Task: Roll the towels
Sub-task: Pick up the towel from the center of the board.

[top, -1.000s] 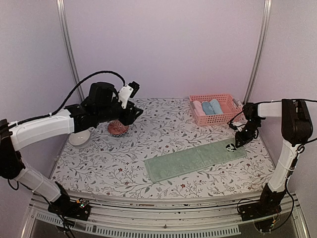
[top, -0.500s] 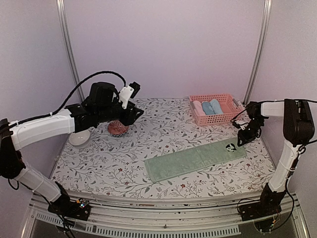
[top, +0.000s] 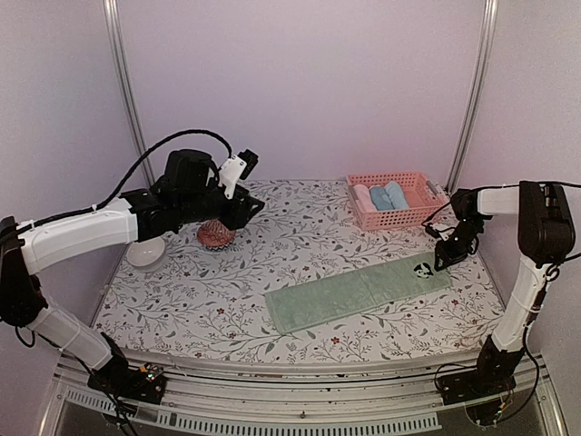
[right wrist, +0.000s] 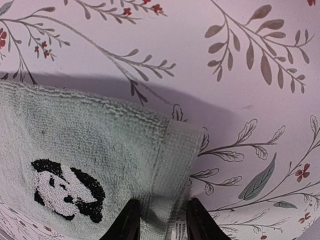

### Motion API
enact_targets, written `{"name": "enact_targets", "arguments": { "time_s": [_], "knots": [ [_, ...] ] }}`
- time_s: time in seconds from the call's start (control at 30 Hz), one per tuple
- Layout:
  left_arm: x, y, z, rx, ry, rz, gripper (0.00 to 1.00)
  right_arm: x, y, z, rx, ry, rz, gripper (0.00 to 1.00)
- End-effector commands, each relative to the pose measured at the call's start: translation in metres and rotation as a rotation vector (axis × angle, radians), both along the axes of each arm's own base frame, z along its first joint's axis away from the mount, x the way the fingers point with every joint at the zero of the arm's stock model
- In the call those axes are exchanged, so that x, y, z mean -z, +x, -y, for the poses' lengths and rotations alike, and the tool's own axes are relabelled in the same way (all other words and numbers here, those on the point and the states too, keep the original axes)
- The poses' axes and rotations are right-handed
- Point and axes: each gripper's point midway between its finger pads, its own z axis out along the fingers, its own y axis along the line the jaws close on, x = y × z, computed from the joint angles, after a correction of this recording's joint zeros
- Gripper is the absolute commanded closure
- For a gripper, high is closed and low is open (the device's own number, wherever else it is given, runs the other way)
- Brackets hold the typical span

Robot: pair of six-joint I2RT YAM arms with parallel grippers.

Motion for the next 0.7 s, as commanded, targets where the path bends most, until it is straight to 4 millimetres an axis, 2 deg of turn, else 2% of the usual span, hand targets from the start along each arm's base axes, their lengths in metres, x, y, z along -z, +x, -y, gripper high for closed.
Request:
{"name": "enact_targets", "arguments": {
  "time_s": [0.0,0.07,0.13,0.3,0.4,0.47,0.67],
  "knots": [
    [-0.004,0.004,0.0,0.006,0.002,0.001,0.46,0.022,-0.015,0.001,-0.005,-0.008,-0.068,0.66],
    [-0.004,0.004,0.0,0.006,0.001,0.001,0.46,0.029,-0.021,0.003,-0.001,-0.017,-0.086,0.66],
    [-0.004,0.004,0.0,0.006,0.003,0.002,0.46,0.034,-0.022,0.003,0.002,-0.016,-0.095,0.71],
    [-0.002,0.004,0.0,0.005,0.006,0.0,0.46,0.035,-0.016,0.005,0.001,-0.025,-0.078,0.93],
    [-0.002,0.004,-0.001,0.005,0.01,0.002,0.46,0.026,-0.015,0.001,0.012,0.028,-0.071,0.97],
    [-0.003,0.004,-0.002,0.001,0.011,0.005,0.46,0.01,-0.003,0.004,0.023,0.049,-0.035,0.97],
    [-0.004,0.004,-0.001,0.004,0.01,0.008,0.46,-0.029,0.007,0.032,0.068,0.032,0.036,0.97]
  ]
}}
